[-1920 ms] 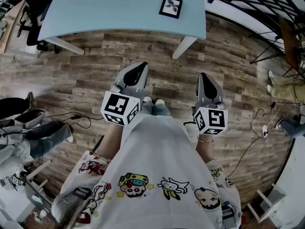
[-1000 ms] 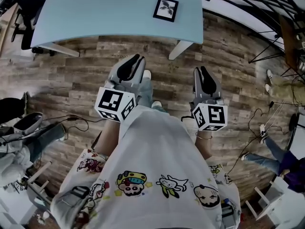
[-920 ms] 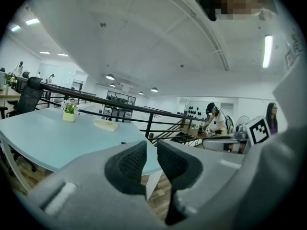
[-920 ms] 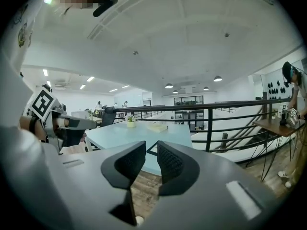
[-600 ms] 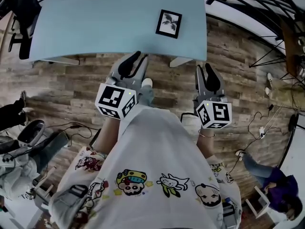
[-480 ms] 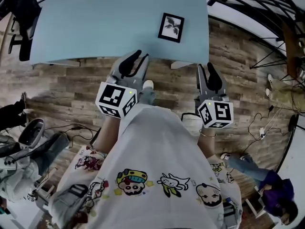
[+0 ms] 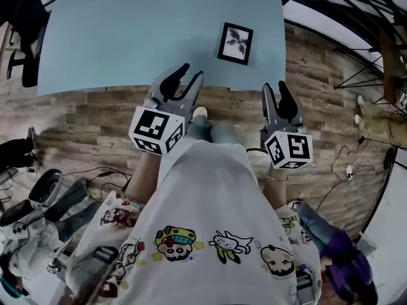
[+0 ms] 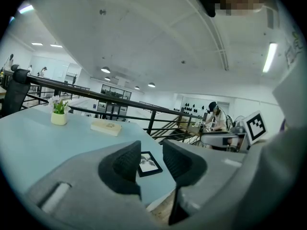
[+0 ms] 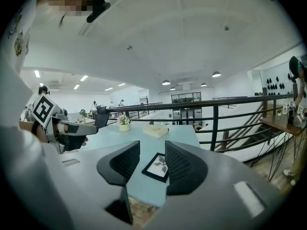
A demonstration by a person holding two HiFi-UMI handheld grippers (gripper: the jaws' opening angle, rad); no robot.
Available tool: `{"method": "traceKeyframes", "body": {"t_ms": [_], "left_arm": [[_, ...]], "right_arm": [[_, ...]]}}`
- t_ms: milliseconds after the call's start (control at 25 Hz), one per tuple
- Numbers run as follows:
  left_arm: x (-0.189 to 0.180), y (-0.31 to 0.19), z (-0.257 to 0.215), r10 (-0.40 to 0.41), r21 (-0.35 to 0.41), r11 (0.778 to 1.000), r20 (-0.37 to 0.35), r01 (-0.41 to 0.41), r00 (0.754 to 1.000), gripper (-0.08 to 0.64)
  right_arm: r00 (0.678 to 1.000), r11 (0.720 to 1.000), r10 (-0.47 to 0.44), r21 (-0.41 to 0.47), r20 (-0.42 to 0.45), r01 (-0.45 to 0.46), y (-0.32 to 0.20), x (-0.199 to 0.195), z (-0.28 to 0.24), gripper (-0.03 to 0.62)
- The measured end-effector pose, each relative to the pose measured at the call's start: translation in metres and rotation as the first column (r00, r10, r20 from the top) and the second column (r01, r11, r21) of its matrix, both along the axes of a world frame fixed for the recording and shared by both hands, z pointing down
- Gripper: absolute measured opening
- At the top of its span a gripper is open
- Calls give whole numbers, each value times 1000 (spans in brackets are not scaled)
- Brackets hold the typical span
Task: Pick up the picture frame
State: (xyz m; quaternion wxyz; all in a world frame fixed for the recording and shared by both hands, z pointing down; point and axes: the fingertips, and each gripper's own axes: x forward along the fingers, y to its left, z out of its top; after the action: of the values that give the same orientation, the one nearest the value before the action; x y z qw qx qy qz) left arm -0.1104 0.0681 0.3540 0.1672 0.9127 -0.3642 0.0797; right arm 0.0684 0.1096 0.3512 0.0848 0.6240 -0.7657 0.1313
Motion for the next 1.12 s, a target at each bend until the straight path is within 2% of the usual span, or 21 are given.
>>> {"method": "traceKeyframes", "body": {"t_ms": [280, 480, 760, 1120], "left_arm": [[8, -7, 7, -1, -38, 999, -3, 1, 1000, 149], [2, -50, 17, -21, -55, 998, -4, 20, 1000, 158], [61, -101, 17, -57, -58, 997, 23, 58, 998, 160], [94, -158, 6, -106, -51, 993, 35, 108, 994, 163]], "right_arm": [[1000, 999, 11, -31, 4, -11, -9, 11, 3, 173], [1000, 999, -13, -52, 29, 14, -54, 5, 14, 186], [992, 992, -93, -72, 83, 99, -110, 50, 27, 197], [973, 978, -186, -67, 135, 197, -174, 72, 21, 201]]}}
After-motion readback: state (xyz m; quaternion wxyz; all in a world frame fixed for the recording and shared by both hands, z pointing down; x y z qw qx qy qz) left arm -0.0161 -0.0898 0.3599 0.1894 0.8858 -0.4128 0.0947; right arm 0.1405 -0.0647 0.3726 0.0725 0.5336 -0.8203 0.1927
